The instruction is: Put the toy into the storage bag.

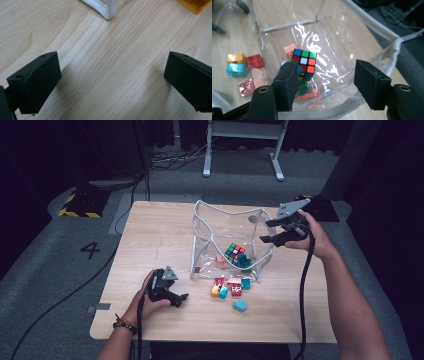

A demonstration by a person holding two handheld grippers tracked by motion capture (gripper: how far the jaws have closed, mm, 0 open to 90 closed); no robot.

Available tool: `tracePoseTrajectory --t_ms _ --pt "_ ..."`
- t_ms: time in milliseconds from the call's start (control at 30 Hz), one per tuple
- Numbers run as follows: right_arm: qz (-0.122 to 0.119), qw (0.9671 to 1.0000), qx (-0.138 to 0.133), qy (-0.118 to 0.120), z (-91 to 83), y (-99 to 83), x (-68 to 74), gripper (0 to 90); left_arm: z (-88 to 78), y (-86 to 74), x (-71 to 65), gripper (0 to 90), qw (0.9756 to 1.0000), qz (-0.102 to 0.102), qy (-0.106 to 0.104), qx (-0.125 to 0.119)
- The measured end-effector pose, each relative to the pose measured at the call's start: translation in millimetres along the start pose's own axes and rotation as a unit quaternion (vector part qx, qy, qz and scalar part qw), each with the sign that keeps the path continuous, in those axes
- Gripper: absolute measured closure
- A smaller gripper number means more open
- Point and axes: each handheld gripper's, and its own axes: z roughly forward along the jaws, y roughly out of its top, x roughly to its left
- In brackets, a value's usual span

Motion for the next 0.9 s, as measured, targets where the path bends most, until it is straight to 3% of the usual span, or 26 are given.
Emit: tracePoseTrajectory --t_ms 33,100,133,267,300,400,433,700,900 --pt "0.008 0.9996 -0.028 -0.004 -8.3 -4.0 2.6 37.3 0.0 0.0 0.0 1.0 1.0 0.0 0.0 0.0" --pt "0.012 0.9991 -0.04 -0.007 -11.1 -5.7 3.5 37.2 0.0 0.0 0.0 1.0 1.0 0.0 0.0 0.0" --pt "0.022 0.9976 -0.064 -0.012 -20.2 -11.6 6.6 37.0 -0.1 0.0 0.0 1.0 1.0 0.0 0.0 0.0" --pt "0.033 0.9954 -0.087 -0.023 -30.5 -19.7 11.0 36.7 -0.1 0.0 0.0 1.0 1.0 0.0 0.001 0.0" --pt "0.04 0.993 -0.107 -0.031 -39.0 -26.5 15.1 36.3 -0.1 0.1 -0.1 1.0 1.0 0.0 0.0 0.0" --pt "0.048 0.9915 -0.117 -0.029 -45.2 -32.2 18.8 36.1 -0.1 0.1 0.0 1.0 1.0 0.0 0.001 0.0" --pt "0.051 0.9897 -0.13 -0.03 -51.2 -40.2 23.9 36.0 -0.1 0.0 0.0 1.0 1.0 0.0 0.001 0.0" --pt "0.064 0.9875 -0.142 -0.028 -52.6 -68.5 44.1 35.1 0.0 0.0 -0.2 1.0 1.0 0.0 0.002 0.0" --pt "0.074 0.9889 -0.129 -0.009 -36.7 -98.0 66.3 34.9 0.1 -0.1 -0.2 1.0 1.0 0.0 0.002 -0.001"
